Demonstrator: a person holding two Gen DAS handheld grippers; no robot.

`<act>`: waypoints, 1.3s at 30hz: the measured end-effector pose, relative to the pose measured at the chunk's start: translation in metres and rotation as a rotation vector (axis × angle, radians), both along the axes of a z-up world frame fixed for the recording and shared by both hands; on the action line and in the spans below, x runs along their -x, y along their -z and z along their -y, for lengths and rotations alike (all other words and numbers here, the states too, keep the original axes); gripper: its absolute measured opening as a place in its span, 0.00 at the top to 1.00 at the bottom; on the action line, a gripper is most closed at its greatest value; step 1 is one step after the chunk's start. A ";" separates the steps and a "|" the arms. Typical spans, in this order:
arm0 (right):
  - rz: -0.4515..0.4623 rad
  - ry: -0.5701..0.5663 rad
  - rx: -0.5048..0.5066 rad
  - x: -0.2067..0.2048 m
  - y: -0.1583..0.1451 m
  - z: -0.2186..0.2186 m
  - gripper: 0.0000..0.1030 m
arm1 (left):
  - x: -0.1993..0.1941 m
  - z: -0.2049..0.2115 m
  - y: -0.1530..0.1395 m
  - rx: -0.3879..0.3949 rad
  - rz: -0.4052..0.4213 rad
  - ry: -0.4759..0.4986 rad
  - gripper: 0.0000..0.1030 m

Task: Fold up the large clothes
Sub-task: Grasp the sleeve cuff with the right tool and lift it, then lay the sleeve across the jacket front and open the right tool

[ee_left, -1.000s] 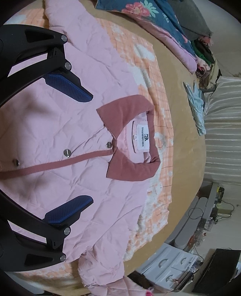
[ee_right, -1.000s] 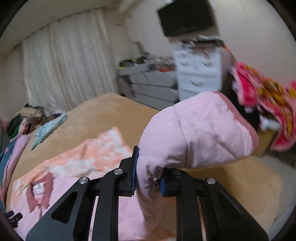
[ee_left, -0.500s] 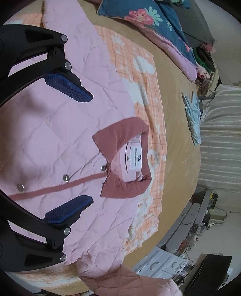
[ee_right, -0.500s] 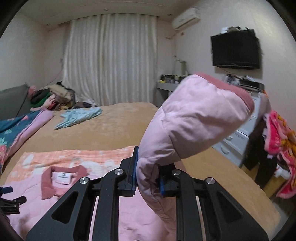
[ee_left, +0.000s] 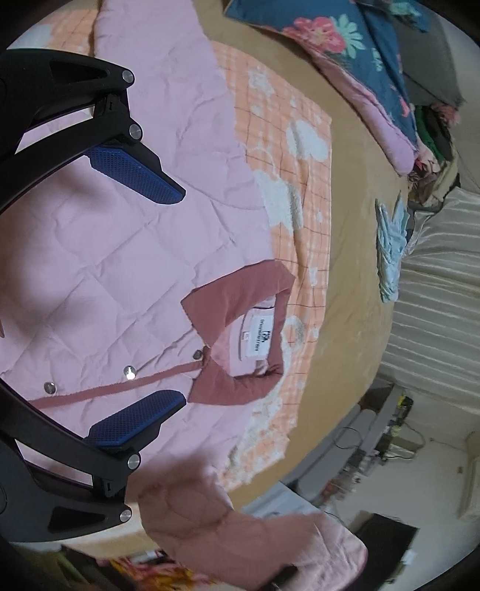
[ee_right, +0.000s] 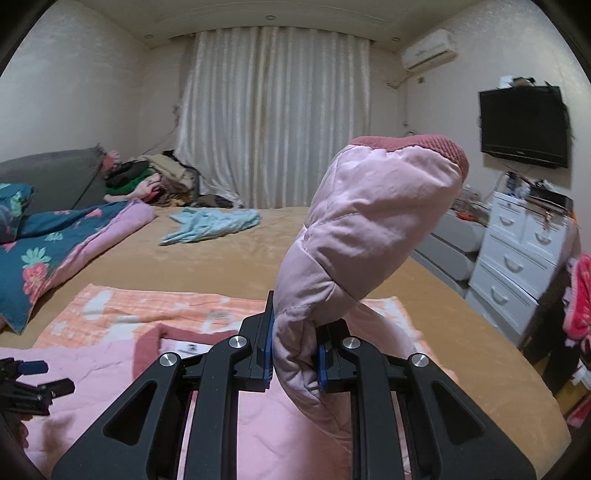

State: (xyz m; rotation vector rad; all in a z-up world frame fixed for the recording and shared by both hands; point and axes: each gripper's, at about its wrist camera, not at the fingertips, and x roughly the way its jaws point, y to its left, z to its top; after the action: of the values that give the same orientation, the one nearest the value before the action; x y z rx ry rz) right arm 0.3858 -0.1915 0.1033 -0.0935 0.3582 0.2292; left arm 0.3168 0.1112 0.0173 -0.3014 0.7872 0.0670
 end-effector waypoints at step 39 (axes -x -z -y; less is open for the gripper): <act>-0.468 -0.500 0.095 0.059 0.169 -0.179 0.23 | 0.012 -0.068 0.094 0.681 -0.157 -0.042 0.09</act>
State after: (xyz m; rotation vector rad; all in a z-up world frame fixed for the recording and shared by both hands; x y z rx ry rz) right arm 0.3264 -0.0124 -0.0656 -0.2246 0.8116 0.7350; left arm 0.3047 0.1796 -0.0768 -0.9669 0.9445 -0.1446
